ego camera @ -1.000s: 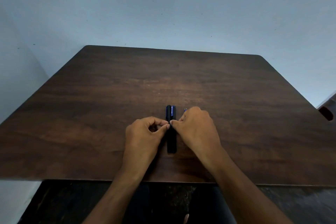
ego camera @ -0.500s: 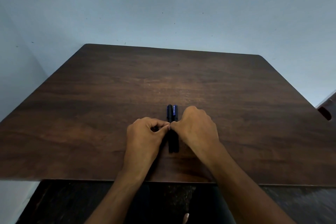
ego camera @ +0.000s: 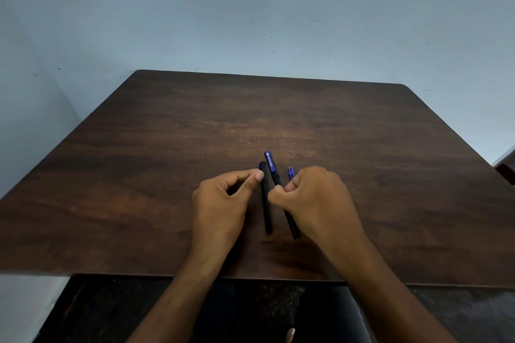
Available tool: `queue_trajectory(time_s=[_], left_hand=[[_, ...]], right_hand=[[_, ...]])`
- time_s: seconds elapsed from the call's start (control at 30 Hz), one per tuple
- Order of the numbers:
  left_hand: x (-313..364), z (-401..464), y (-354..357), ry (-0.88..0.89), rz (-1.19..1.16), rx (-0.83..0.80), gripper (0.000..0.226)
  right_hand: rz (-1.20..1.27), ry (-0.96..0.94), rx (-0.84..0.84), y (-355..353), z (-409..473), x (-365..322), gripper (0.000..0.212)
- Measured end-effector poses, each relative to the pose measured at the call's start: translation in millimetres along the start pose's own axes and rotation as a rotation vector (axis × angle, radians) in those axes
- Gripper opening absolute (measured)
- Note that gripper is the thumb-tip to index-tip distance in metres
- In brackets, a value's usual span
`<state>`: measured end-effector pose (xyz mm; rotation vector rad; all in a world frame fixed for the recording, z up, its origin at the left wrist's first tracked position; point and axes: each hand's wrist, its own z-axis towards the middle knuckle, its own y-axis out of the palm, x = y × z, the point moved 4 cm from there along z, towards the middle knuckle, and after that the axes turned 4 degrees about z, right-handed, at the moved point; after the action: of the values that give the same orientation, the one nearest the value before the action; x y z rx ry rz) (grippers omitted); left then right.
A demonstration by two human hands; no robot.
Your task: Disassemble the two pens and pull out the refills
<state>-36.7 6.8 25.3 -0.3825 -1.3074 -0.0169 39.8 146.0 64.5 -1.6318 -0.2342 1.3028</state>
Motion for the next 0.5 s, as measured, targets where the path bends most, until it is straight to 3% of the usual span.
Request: queue_trajectory(time_s=[0.17, 0.27, 0.37, 0.43, 0.5], left_hand=[[14, 10, 10, -0.240, -0.215, -0.104, 0.029], [20, 12, 15, -0.307, -0.363, -0.171, 0.032], [23, 11, 16, -0.318, -0.420, -0.189, 0.028], [26, 10, 17, -0.305, -0.426, -0.189, 0.024], [28, 10, 16, -0.277, -0.411, -0.184, 0.021]], right_hand=[[-0.062, -0.132, 0.052, -8, -23, -8, 0.033], [-0.056, -0.120, 0.081, -10, -24, -4, 0.028], [0.274, -0.017, 0.025, -12, -19, 3, 0.016], [0.604, 0.073, -0.107, -8, -15, 5, 0.020], [0.766, 0.093, -0.196, -6, -14, 3, 0.010]])
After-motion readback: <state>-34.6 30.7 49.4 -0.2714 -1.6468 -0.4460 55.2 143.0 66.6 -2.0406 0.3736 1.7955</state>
